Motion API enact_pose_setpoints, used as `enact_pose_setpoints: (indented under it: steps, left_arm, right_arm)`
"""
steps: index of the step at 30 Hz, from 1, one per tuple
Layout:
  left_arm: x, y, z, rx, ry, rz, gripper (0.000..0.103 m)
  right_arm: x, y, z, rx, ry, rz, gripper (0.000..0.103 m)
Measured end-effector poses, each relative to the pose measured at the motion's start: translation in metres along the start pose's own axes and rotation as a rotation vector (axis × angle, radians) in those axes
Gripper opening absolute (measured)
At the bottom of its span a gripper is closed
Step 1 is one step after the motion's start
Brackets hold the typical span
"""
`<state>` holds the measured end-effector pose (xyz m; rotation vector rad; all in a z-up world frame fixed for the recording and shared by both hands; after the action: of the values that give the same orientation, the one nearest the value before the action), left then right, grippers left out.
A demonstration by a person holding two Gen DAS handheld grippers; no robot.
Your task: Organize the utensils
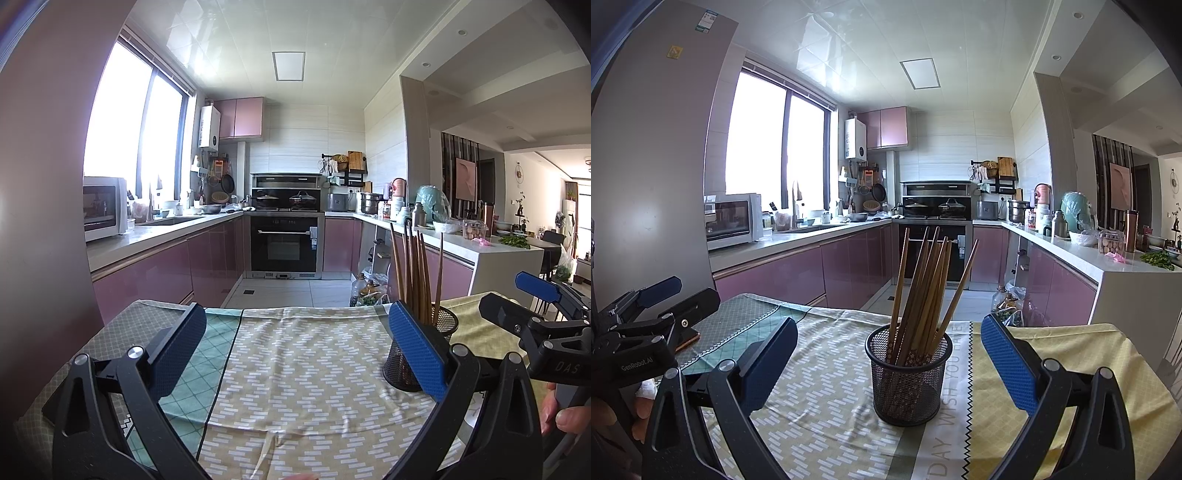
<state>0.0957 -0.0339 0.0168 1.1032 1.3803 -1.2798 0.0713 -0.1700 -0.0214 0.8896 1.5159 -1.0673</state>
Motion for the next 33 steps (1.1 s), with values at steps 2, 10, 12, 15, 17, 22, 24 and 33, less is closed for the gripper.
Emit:
enact_pose_setpoints:
  steps: [2,10,12,15,17,22,24,33]
  left_arm:
    - [-0.0001,0.0003,-0.0009,0.000,0.000,0.000,0.097]
    - [0.0010,-0.0008,0.0000,0.000,-0.001,0.000,0.097]
    - [0.0015,-0.0015,0.0007,0.000,-0.002,-0.001,0.097]
    - [0.0017,-0.0015,0.0006,0.001,-0.002,-0.001,0.097]
    - [0.0014,-0.0008,-0.0003,-0.001,-0.001,-0.001,0.097]
    - [0.0018,-0.0015,0.0002,-0.002,-0.001,0.000,0.097]
    - [0.0025,-0.0020,0.0017,-0.002,-0.002,-0.002,0.097]
    - [-0.0002,-0.0013,0.0004,-0.035,-0.027,-0.005,0.097]
  right_arm:
    - [0.0001,0.0001,-0.0001,-0.001,0.000,-0.001,0.096]
    - [-0.0001,-0.0003,-0.0004,0.000,0.002,0.000,0.096]
    - [0.0002,-0.0004,-0.0003,-0.001,0.001,-0.001,0.096]
    - [0.0004,-0.0007,-0.0003,-0.001,0.000,-0.002,0.096]
    - [0.0001,-0.0006,-0.0004,0.000,0.001,-0.001,0.096]
    - [0.0006,-0.0012,0.0001,0.000,0.001,-0.002,0.096]
    - [0.0005,-0.0012,0.0003,0.000,0.002,-0.001,0.096]
    - [0.0012,-0.0008,0.0003,0.000,0.000,-0.003,0.096]
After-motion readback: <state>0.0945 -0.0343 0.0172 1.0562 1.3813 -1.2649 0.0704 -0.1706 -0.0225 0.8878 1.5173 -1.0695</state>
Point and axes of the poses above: each gripper's, at about its wrist camera, not at the fingertips, and y roughly the way its jaws point, z to its right, x to its underside, the point moved 9 cm from there along y, roughly the way its jaws point, and after that the axes turned 7 degrees about -x, right-handed, at the moved point
